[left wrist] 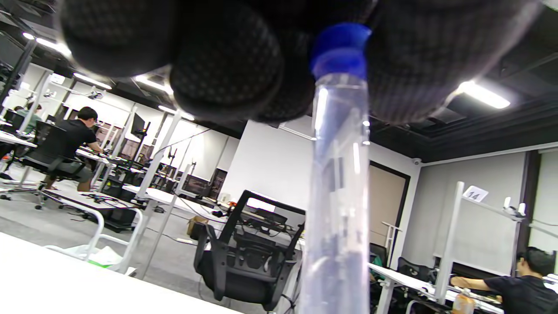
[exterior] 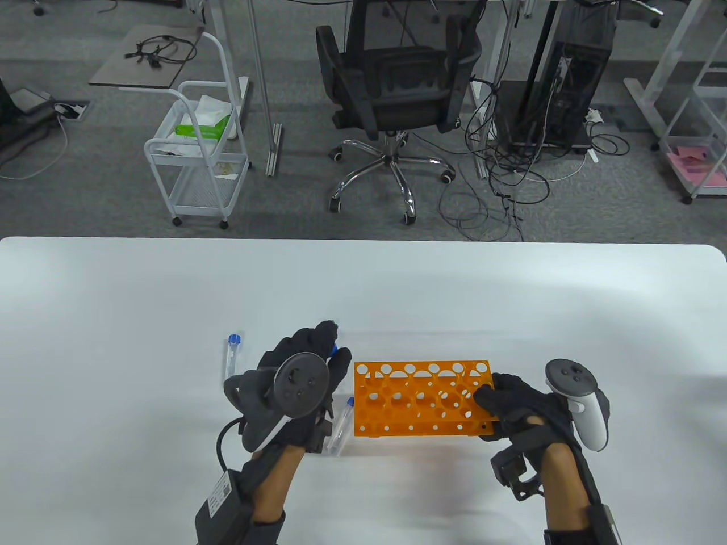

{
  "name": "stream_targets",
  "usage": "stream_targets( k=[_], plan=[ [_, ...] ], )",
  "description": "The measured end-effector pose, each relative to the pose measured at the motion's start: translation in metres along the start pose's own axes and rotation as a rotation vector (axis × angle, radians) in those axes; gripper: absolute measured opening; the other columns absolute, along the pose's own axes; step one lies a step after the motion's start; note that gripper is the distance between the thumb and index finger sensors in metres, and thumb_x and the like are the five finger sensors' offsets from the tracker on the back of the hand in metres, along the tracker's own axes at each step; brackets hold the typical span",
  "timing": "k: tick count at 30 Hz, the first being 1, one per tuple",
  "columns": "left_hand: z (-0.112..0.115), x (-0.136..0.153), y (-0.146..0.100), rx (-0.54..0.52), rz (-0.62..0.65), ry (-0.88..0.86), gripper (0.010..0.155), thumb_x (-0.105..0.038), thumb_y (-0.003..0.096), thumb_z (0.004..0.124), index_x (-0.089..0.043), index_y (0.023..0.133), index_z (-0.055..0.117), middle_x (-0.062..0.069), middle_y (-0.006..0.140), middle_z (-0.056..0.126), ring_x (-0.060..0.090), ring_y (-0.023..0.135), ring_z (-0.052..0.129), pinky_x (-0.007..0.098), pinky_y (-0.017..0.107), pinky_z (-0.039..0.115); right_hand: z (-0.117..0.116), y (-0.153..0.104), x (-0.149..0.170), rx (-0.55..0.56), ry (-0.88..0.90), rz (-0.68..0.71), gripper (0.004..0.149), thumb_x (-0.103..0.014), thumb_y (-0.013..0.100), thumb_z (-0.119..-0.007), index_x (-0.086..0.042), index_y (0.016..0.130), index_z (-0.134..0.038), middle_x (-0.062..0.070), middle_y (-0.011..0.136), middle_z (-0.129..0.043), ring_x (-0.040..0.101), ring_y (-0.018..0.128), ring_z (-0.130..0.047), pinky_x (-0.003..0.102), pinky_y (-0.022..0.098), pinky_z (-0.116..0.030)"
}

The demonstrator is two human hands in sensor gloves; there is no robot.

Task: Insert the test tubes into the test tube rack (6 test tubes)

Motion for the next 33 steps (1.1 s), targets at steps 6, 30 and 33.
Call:
stream_targets(
  k=[6, 30, 33],
  plan=[
    [0.008, -0.023, -0.008, 0.010, 0.059, -0.009, 0.053, -0.047, 0.0373, 0.090, -0.023, 0.084, 0.086, 0.007, 0.073, 0.100, 0.018, 0.042, 0.101, 0.040, 0.032, 0.086, -0.002, 0.001, 0.000, -0.010, -0.005, -0.003, 0.060, -0.046, 0.048, -0.080, -0.015, 0.092, -0.053, 0.017, 0.111, -0.042, 0.044, 0.087, -0.084, 0.051, 0.055, -0.086],
    [0.027, -0.037, -0.013, 0.051, 0.123, -0.015, 0.054, -0.046, 0.0371, 0.091, -0.023, 0.086, 0.084, 0.006, 0.076, 0.100, 0.017, 0.040, 0.102, 0.039, 0.030, 0.087, -0.003, 0.002, -0.002, -0.024, -0.001, 0.026, 0.060, -0.045, 0.048, -0.081, -0.015, 0.092, -0.053, 0.017, 0.111, -0.042, 0.044, 0.088, -0.083, 0.052, 0.056, -0.085],
    [0.028, -0.041, -0.015, 0.050, 0.137, -0.011, 0.054, -0.046, 0.0371, 0.091, -0.023, 0.086, 0.084, 0.006, 0.076, 0.100, 0.017, 0.040, 0.102, 0.039, 0.030, 0.087, -0.003, 0.002, -0.002, -0.024, -0.001, 0.028, 0.060, -0.045, 0.048, -0.081, -0.015, 0.092, -0.054, 0.017, 0.111, -0.042, 0.044, 0.088, -0.083, 0.052, 0.055, -0.085]
  ],
)
Point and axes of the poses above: the tracker on the back of each hand, its own x axis roughly to the little-finger side, its own y axis roughly from the wrist to the fingertips, z = x × y, the point moved 4 cm from there along y, roughly from the wrist to the fingertips
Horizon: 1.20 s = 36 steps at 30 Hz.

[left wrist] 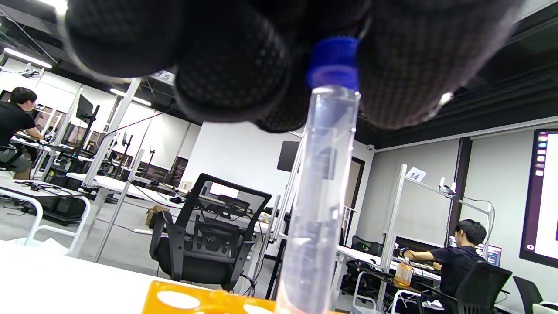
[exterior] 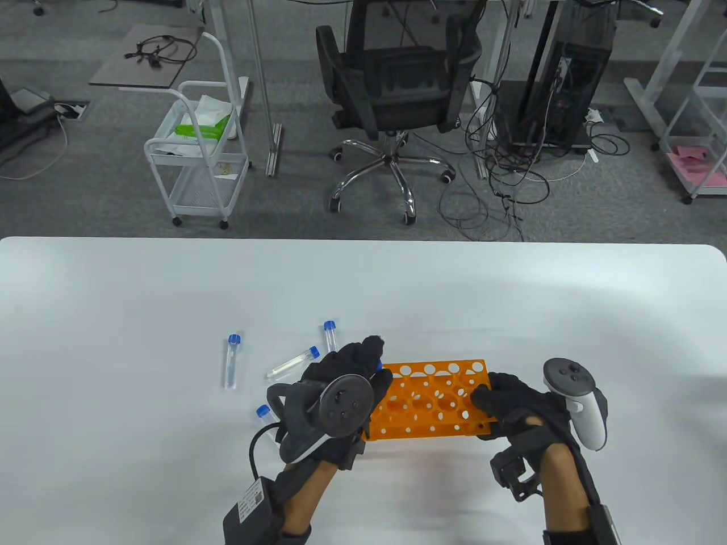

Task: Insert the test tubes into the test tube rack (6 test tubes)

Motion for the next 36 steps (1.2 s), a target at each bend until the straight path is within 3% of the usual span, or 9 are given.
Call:
stream_targets(
  k=[10, 18, 36],
  plan=[
    [0.013, -0.004, 0.000, 0.068, 0.002, 0.030, 0.054, -0.047, 0.0373, 0.091, -0.025, 0.086, 0.083, 0.005, 0.077, 0.099, 0.017, 0.042, 0.102, 0.039, 0.031, 0.087, 0.000, 0.000, 0.000, -0.002, -0.008, 0.002, 0.060, -0.045, 0.048, -0.081, -0.015, 0.092, -0.054, 0.017, 0.111, -0.042, 0.044, 0.087, -0.084, 0.051, 0.055, -0.086],
    [0.024, -0.003, 0.001, 0.112, -0.012, 0.080, 0.051, -0.049, 0.0363, 0.092, -0.029, 0.083, 0.087, 0.004, 0.065, 0.102, 0.017, 0.040, 0.102, 0.039, 0.031, 0.087, -0.001, 0.001, 0.000, -0.004, -0.024, 0.004, 0.060, -0.045, 0.048, -0.082, -0.015, 0.092, -0.054, 0.017, 0.112, -0.042, 0.044, 0.088, -0.083, 0.052, 0.056, -0.085],
    [0.043, -0.003, 0.000, 0.218, -0.021, 0.107, 0.054, -0.050, 0.0357, 0.092, -0.026, 0.084, 0.086, 0.004, 0.067, 0.102, 0.018, 0.043, 0.102, 0.041, 0.034, 0.086, -0.003, 0.001, -0.001, -0.018, -0.025, 0.009, 0.060, -0.044, 0.048, -0.082, -0.014, 0.092, -0.054, 0.018, 0.112, -0.041, 0.045, 0.088, -0.082, 0.052, 0.056, -0.085]
  ],
)
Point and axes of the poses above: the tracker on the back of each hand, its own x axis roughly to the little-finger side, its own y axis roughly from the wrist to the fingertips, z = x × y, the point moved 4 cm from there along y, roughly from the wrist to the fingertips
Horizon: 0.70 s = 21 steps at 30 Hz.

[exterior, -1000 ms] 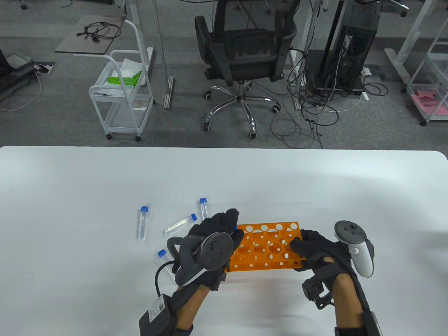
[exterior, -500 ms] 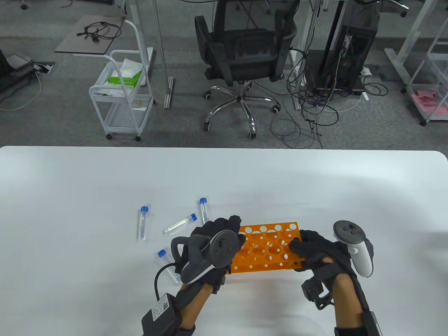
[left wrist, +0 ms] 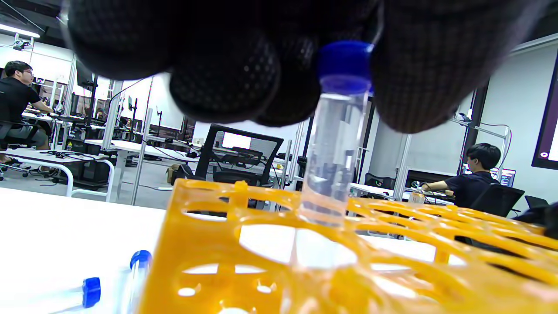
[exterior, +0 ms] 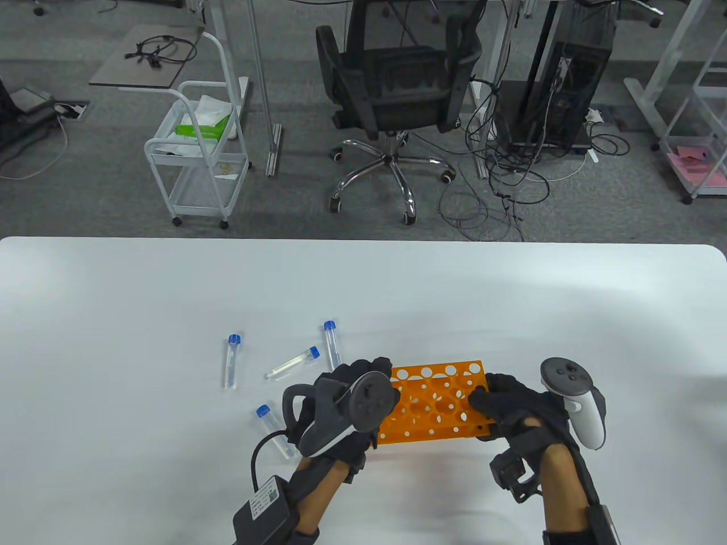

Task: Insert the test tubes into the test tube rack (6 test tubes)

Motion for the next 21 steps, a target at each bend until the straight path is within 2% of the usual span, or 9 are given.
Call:
stream_targets(
  k=[10, 14, 17, 21],
  plan=[
    [-0.002, 0.010, 0.000, 0.021, -0.033, -0.021, 0.058, -0.056, 0.0380, 0.085, -0.025, 0.088, 0.084, 0.007, 0.072, 0.100, 0.022, 0.048, 0.101, 0.044, 0.037, 0.085, 0.000, 0.000, 0.000, -0.003, 0.002, -0.002, 0.060, -0.043, 0.048, -0.082, -0.014, 0.092, -0.054, 0.018, 0.112, -0.041, 0.045, 0.088, -0.083, 0.053, 0.056, -0.085],
    [-0.009, 0.030, 0.000, -0.023, -0.066, -0.091, 0.059, -0.058, 0.0402, 0.078, -0.024, 0.088, 0.085, 0.009, 0.075, 0.099, 0.024, 0.052, 0.102, 0.046, 0.040, 0.085, 0.000, 0.000, 0.000, 0.000, 0.005, -0.006, 0.060, -0.043, 0.048, -0.082, -0.014, 0.092, -0.054, 0.018, 0.112, -0.041, 0.045, 0.088, -0.082, 0.053, 0.056, -0.085],
    [-0.009, 0.048, 0.002, -0.005, -0.111, -0.133, 0.062, -0.061, 0.0401, 0.074, -0.024, 0.088, 0.085, 0.009, 0.078, 0.099, 0.026, 0.056, 0.102, 0.047, 0.042, 0.084, 0.001, -0.001, 0.000, 0.002, 0.008, -0.008, 0.060, -0.043, 0.048, -0.082, -0.014, 0.092, -0.054, 0.018, 0.112, -0.041, 0.046, 0.088, -0.083, 0.053, 0.056, -0.085],
    [-0.012, 0.084, 0.007, -0.037, -0.207, -0.228, 0.063, -0.061, 0.0398, 0.073, -0.023, 0.088, 0.085, 0.010, 0.080, 0.097, 0.028, 0.060, 0.101, 0.049, 0.045, 0.083, 0.002, -0.001, 0.000, 0.005, 0.016, -0.007, 0.060, -0.043, 0.048, -0.082, -0.013, 0.092, -0.054, 0.018, 0.111, -0.042, 0.046, 0.087, -0.083, 0.053, 0.055, -0.085]
  ],
)
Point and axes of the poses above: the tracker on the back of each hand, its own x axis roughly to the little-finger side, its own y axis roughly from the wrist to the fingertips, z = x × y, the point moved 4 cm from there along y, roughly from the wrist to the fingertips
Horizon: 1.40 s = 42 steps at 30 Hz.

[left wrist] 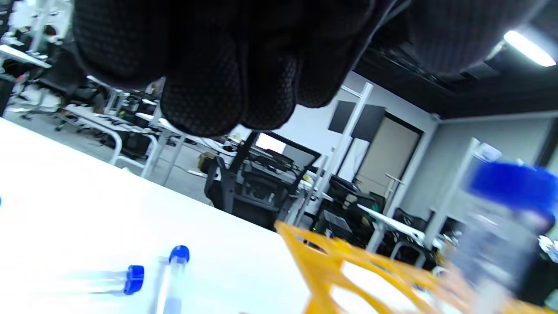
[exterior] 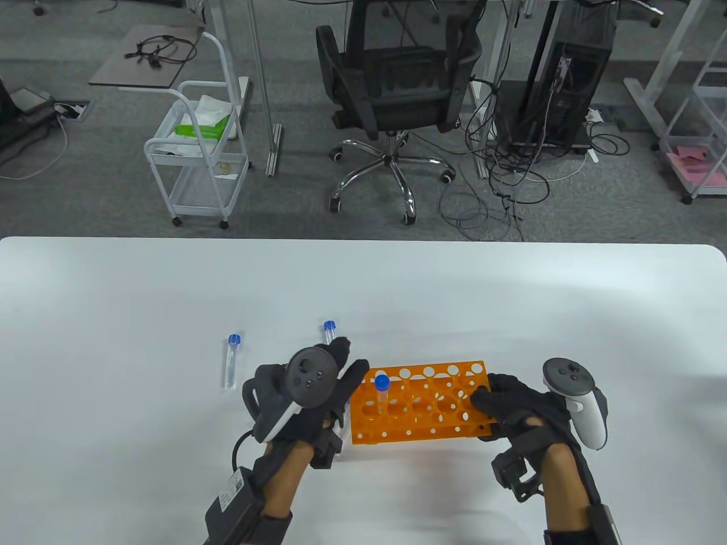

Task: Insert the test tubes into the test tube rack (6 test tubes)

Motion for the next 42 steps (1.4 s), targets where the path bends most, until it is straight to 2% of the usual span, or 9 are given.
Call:
stream_targets(
  k=[4, 9, 12, 15, 20, 28, 34, 38, 42],
  plan=[
    [-0.007, 0.043, 0.021, 0.005, -0.119, -0.058, 0.063, -0.059, 0.0405, 0.073, -0.022, 0.090, 0.084, 0.012, 0.085, 0.095, 0.030, 0.065, 0.099, 0.051, 0.048, 0.082, 0.001, -0.001, 0.000, 0.002, 0.004, 0.001, 0.060, -0.043, 0.048, -0.082, -0.013, 0.092, -0.054, 0.018, 0.111, -0.041, 0.046, 0.087, -0.083, 0.053, 0.055, -0.085],
    [-0.009, 0.103, 0.052, 0.005, -0.254, 0.025, 0.061, -0.057, 0.0414, 0.075, -0.024, 0.092, 0.081, 0.011, 0.093, 0.090, 0.031, 0.076, 0.095, 0.052, 0.053, 0.080, 0.006, -0.002, 0.002, 0.019, 0.017, 0.002, 0.060, -0.043, 0.048, -0.082, -0.013, 0.092, -0.054, 0.019, 0.111, -0.041, 0.046, 0.087, -0.083, 0.053, 0.055, -0.085],
    [-0.001, 0.135, 0.068, 0.040, -0.333, 0.095, 0.059, -0.055, 0.0418, 0.076, -0.025, 0.093, 0.079, 0.011, 0.097, 0.085, 0.030, 0.082, 0.092, 0.052, 0.057, 0.078, 0.010, -0.002, 0.005, 0.028, 0.020, -0.009, 0.060, -0.043, 0.048, -0.082, -0.013, 0.092, -0.054, 0.019, 0.111, -0.041, 0.046, 0.087, -0.083, 0.053, 0.055, -0.085],
    [0.011, 0.163, 0.084, 0.076, -0.409, 0.168, 0.048, -0.043, 0.0447, 0.081, -0.033, 0.092, 0.083, 0.007, 0.105, 0.076, 0.027, 0.088, 0.087, 0.052, 0.060, 0.077, 0.015, -0.002, 0.009, 0.048, 0.017, -0.019, 0.060, -0.043, 0.048, -0.082, -0.013, 0.092, -0.054, 0.019, 0.111, -0.041, 0.046, 0.087, -0.082, 0.053, 0.055, -0.085],
    [0.040, 0.193, 0.104, 0.164, -0.479, 0.244, 0.048, -0.040, 0.0436, 0.085, -0.037, 0.092, 0.082, 0.005, 0.108, 0.069, 0.025, 0.090, 0.082, 0.053, 0.062, 0.074, 0.019, -0.003, 0.014, 0.062, 0.026, -0.031, 0.060, -0.043, 0.048, -0.082, -0.013, 0.092, -0.054, 0.019, 0.111, -0.041, 0.046, 0.087, -0.083, 0.053, 0.055, -0.085],
    [0.075, 0.224, 0.113, 0.325, -0.598, 0.290, 0.057, -0.045, 0.0409, 0.087, -0.041, 0.096, 0.073, 0.006, 0.103, 0.074, 0.026, 0.082, 0.085, 0.054, 0.064, 0.070, 0.018, -0.002, 0.015, 0.065, 0.019, -0.040, 0.060, -0.043, 0.048, -0.082, -0.014, 0.092, -0.054, 0.019, 0.111, -0.041, 0.046, 0.087, -0.083, 0.053, 0.055, -0.085],
    [0.088, 0.233, 0.116, 0.330, -0.614, 0.374, 0.059, -0.046, 0.0383, 0.089, -0.040, 0.095, 0.075, 0.005, 0.093, 0.083, 0.025, 0.071, 0.091, 0.054, 0.063, 0.070, 0.017, -0.002, 0.016, 0.061, 0.021, -0.049, 0.060, -0.043, 0.048, -0.081, -0.014, 0.092, -0.054, 0.019, 0.111, -0.041, 0.046, 0.087, -0.083, 0.053, 0.055, -0.085],
    [0.090, 0.231, 0.119, 0.318, -0.585, 0.403, 0.058, -0.043, 0.0375, 0.089, -0.038, 0.093, 0.076, 0.006, 0.078, 0.092, 0.020, 0.055, 0.094, 0.049, 0.053, 0.076, 0.017, -0.002, 0.017, 0.064, 0.018, -0.054, 0.060, -0.043, 0.048, -0.081, -0.013, 0.092, -0.054, 0.019, 0.111, -0.041, 0.046, 0.087, -0.083, 0.053, 0.055, -0.085],
    [0.090, 0.230, 0.119, 0.313, -0.579, 0.431, 0.053, -0.040, 0.0397, 0.088, -0.034, 0.092, 0.078, 0.006, 0.076, 0.094, 0.019, 0.052, 0.095, 0.048, 0.051, 0.077, 0.017, -0.002, 0.017, 0.071, 0.018, -0.059, 0.060, -0.043, 0.048, -0.082, -0.013, 0.092, -0.054, 0.019, 0.111, -0.041, 0.046, 0.087, -0.083, 0.053, 0.055, -0.085]
  ],
)
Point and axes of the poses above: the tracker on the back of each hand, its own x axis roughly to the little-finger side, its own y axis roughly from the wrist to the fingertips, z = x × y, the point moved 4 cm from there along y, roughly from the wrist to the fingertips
